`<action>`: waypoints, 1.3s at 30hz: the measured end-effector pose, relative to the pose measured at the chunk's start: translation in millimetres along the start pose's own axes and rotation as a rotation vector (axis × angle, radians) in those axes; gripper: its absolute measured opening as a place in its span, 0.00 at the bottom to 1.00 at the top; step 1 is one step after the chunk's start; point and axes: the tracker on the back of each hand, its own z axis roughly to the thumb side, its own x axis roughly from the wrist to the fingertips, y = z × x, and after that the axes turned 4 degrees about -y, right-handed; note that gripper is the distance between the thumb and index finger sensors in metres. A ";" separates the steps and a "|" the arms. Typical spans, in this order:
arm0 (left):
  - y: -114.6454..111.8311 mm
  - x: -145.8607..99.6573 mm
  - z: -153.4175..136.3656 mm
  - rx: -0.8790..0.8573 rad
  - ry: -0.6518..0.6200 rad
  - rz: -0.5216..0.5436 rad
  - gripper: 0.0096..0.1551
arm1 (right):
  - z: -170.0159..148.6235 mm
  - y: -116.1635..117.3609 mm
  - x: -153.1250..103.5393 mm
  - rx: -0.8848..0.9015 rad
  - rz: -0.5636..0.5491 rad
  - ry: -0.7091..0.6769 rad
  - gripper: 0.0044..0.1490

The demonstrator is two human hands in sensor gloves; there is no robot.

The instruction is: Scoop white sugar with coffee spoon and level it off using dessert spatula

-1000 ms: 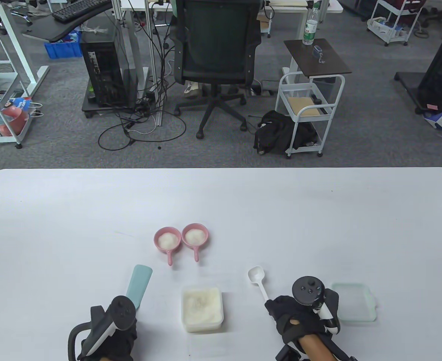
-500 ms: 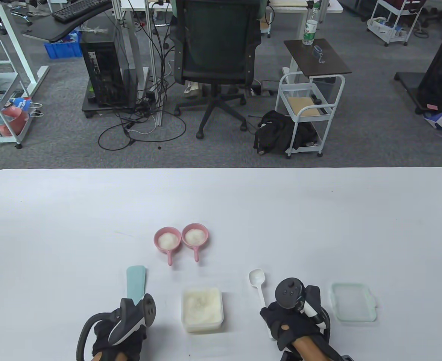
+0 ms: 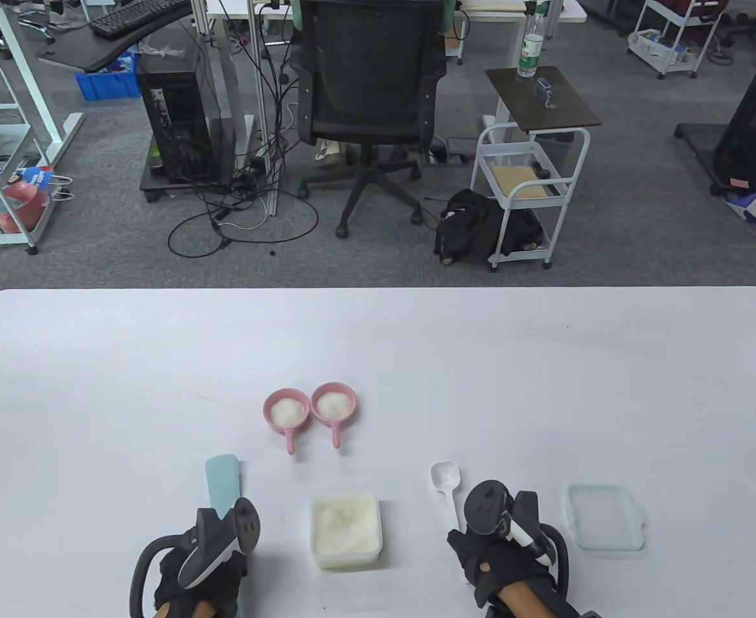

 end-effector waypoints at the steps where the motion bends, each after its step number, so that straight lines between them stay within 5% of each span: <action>1: -0.3 0.0 0.2 0.001 -0.001 0.002 0.34 | -0.3 -0.6 -0.5 -0.001 0.013 0.003 0.32; 5: -1.2 -0.1 0.9 0.006 -0.007 -0.001 0.35 | -2.2 -15.8 -14.8 0.024 0.017 -0.020 0.39; 12: -0.3 -0.5 4.8 0.068 -0.021 -0.009 0.36 | -32.8 -99.7 -55.3 0.211 -0.368 0.000 0.42; 16: 1.3 -4.7 8.8 0.094 -0.034 -0.016 0.39 | -62.3 -111.8 -55.4 0.325 -0.457 0.071 0.50; 26: 2.6 -5.9 7.7 0.067 -0.060 -0.042 0.41 | -145.7 -101.7 -40.2 0.434 -0.423 0.226 0.80; 32: 2.5 -5.5 8.0 0.058 -0.067 -0.054 0.42 | -184.3 -95.2 -35.0 0.569 -0.383 0.232 0.89; 39: 3.3 -5.9 6.1 0.049 -0.070 -0.060 0.42 | -143.8 -67.0 -0.9 0.048 -0.100 0.322 0.92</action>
